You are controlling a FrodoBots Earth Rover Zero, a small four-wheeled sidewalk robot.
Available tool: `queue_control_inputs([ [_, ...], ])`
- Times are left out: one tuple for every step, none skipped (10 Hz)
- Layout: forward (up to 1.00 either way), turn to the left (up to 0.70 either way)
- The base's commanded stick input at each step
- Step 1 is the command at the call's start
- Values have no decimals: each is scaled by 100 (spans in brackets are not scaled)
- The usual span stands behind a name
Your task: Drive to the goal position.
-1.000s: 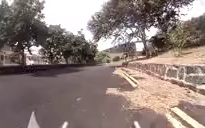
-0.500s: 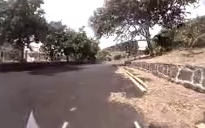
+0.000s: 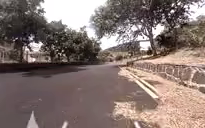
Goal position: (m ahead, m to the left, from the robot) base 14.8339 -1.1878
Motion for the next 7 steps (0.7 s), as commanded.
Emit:
queue_control_inputs([
  [85, -13],
  [85, -1],
  [85, 0],
  [85, 0],
  [85, 0],
  [85, 0],
  [85, 0],
])
